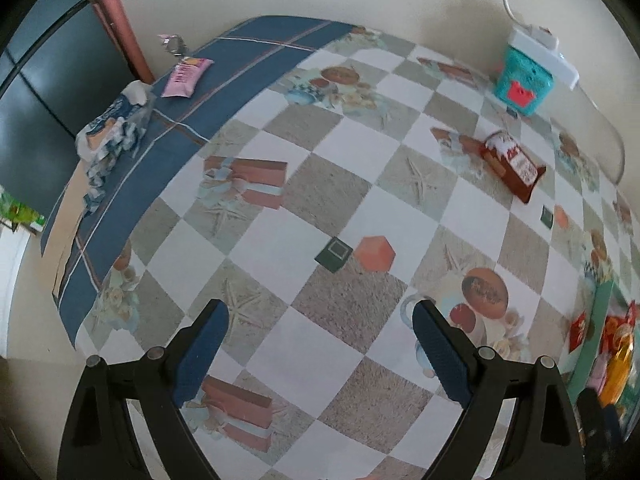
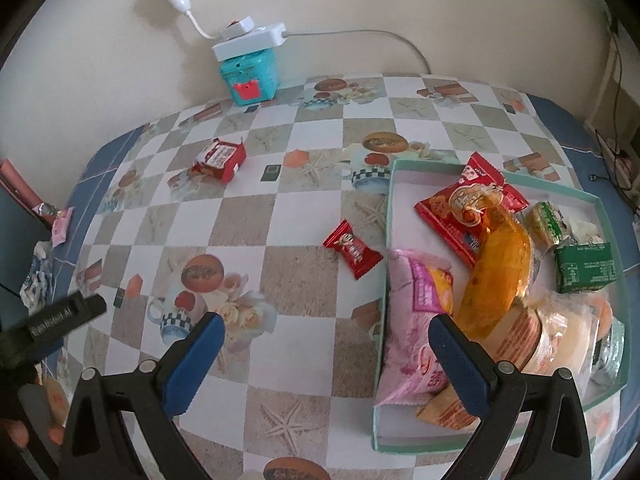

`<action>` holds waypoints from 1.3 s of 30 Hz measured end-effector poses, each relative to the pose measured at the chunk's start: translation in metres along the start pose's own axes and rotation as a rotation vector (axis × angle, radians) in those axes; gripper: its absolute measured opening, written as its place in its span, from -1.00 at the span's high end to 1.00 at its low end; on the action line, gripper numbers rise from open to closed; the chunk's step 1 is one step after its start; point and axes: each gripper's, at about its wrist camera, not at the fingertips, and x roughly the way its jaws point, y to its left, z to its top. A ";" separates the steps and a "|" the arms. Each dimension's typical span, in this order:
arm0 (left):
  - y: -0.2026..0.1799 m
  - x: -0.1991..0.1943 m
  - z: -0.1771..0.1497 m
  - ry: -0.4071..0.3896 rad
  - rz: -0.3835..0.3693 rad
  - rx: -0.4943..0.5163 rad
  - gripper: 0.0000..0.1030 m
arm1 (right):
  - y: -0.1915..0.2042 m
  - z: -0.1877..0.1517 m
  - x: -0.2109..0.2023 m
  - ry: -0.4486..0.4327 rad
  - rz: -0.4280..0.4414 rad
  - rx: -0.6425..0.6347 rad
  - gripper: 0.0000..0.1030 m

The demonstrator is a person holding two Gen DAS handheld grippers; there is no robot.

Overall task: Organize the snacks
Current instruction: 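Move both open tools toward the red candy and red-white biscuit pack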

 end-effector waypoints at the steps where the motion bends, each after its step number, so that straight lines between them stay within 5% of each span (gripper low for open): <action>1: -0.002 0.002 0.000 0.005 -0.005 0.009 -0.82 | -0.002 0.003 0.000 0.003 0.001 0.003 -1.00; 9: -0.007 0.008 0.006 0.030 -0.073 -0.001 -0.81 | -0.008 0.041 0.001 0.000 -0.057 -0.107 -0.99; 20: -0.004 0.018 0.009 0.064 -0.110 -0.029 -0.82 | 0.030 0.057 0.038 0.107 -0.097 -0.374 -0.39; 23: -0.004 0.021 0.010 0.071 -0.117 -0.032 -0.82 | 0.037 0.054 0.052 0.156 -0.100 -0.424 -0.10; 39: -0.011 0.033 0.009 0.106 -0.143 -0.024 -0.81 | 0.026 0.055 0.090 0.262 -0.148 -0.419 0.30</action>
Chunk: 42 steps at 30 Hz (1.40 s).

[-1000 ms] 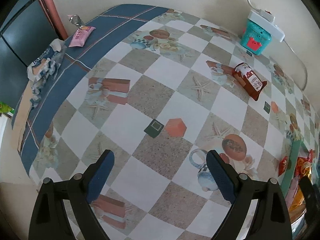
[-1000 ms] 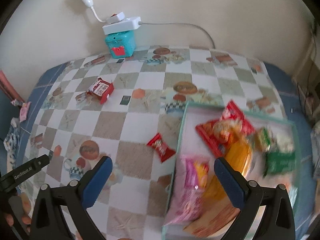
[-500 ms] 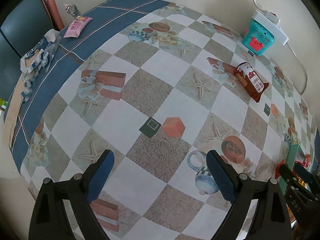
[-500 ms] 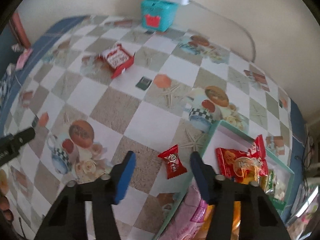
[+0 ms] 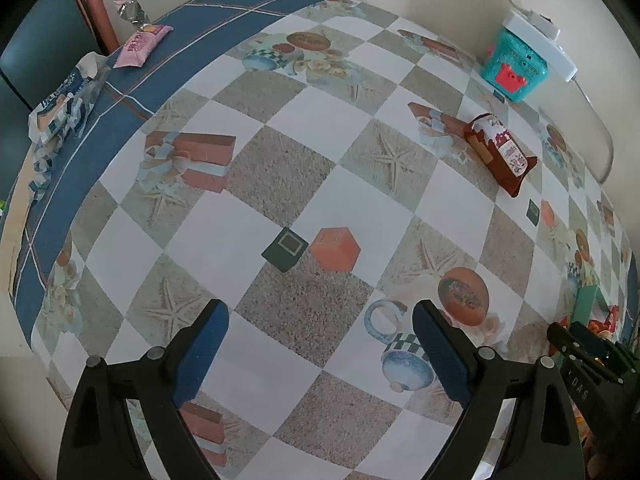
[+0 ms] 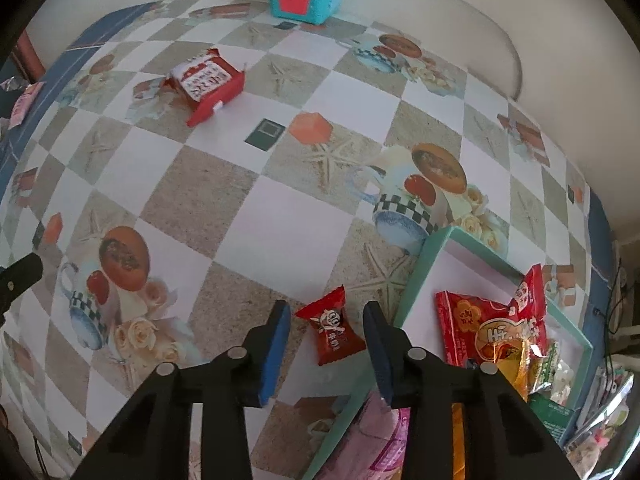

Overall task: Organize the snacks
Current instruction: 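Move both open tools toward the red candy and red-white biscuit pack, then grasp the small red candy with the right tool while the left tool grasps the red-white milk biscuit pack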

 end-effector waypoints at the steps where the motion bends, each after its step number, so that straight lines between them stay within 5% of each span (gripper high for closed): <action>1: 0.000 0.001 0.000 0.002 -0.002 0.000 -0.81 | -0.001 0.000 0.002 0.004 0.004 0.006 0.34; 10: -0.010 0.015 0.008 0.031 -0.033 0.003 -0.81 | -0.007 0.000 0.006 0.013 0.040 0.045 0.58; 25: -0.057 0.018 0.071 0.005 -0.281 0.047 -0.81 | -0.032 0.037 0.006 -0.030 0.060 0.094 0.64; 34: -0.115 0.018 0.111 -0.049 -0.370 0.278 -0.81 | -0.050 0.051 -0.010 -0.071 0.056 0.090 0.64; 38: -0.146 0.025 0.110 -0.079 -0.279 0.493 -0.81 | -0.049 0.049 -0.008 -0.082 0.054 0.079 0.64; 42: -0.153 0.038 0.114 -0.070 -0.242 0.544 -0.81 | -0.051 0.049 -0.009 -0.081 0.058 0.077 0.64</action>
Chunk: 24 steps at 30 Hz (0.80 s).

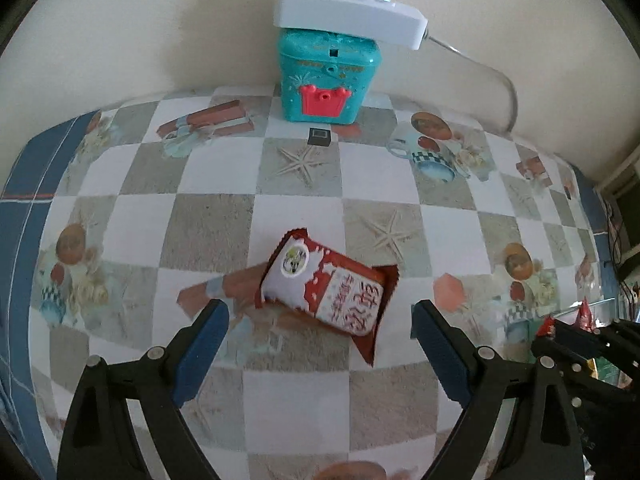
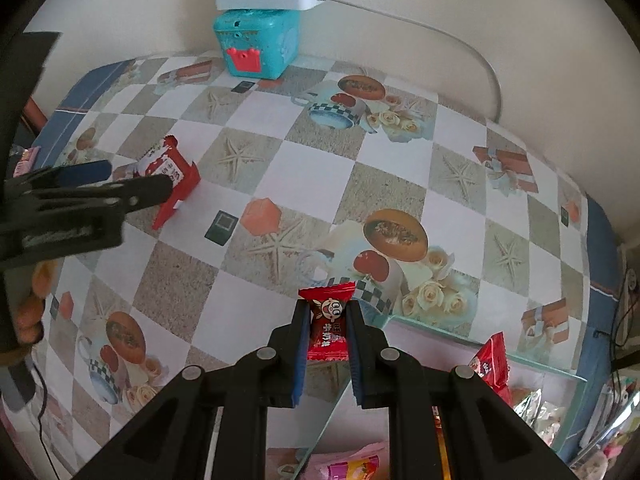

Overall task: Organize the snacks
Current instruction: 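Grasp the small red candy with the right tool while the left tool grasps the red-white milk biscuit pack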

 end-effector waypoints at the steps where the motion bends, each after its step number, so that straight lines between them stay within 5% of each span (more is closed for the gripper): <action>1: 0.000 0.001 0.000 0.007 -0.001 0.006 -0.81 | -0.001 0.000 0.001 0.001 -0.001 -0.001 0.64; 24: -0.013 0.009 0.001 0.010 0.032 0.090 -0.31 | -0.003 -0.005 -0.011 -0.007 0.028 -0.001 0.64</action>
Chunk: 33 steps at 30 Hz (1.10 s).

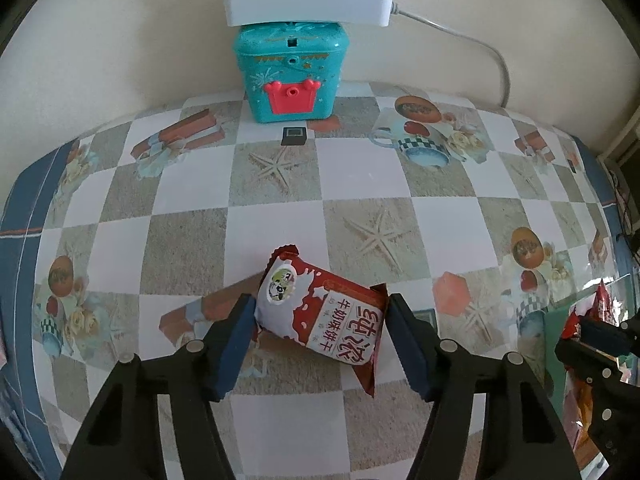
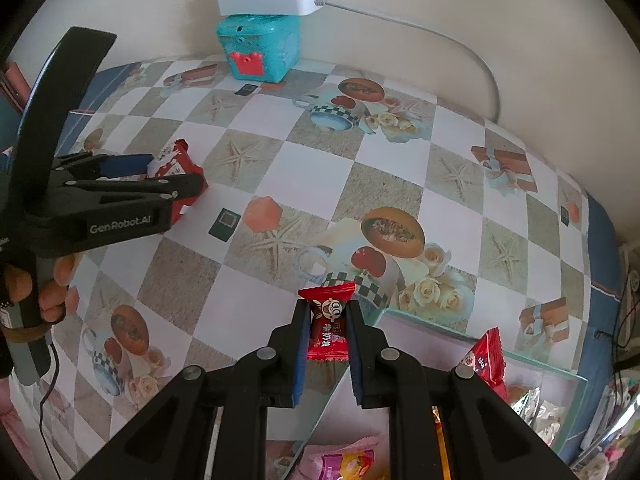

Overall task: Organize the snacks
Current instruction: 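Grasp the small red candy with the right tool while the left tool grasps the red-white milk biscuit pack, then carry the red candy and red-white biscuit pack over the tray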

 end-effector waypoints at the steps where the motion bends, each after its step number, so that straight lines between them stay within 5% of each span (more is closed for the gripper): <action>1: 0.001 -0.001 -0.001 0.000 -0.007 -0.009 -0.31 | 0.000 -0.001 -0.001 0.000 0.002 0.003 0.64; 21: -0.006 -0.107 -0.100 -0.062 -0.041 -0.398 -0.31 | 0.002 -0.074 -0.084 -0.128 0.065 0.226 0.64; 33: -0.041 -0.143 -0.133 -0.138 -0.035 -0.435 -0.31 | -0.022 -0.138 -0.117 -0.259 0.042 0.464 0.64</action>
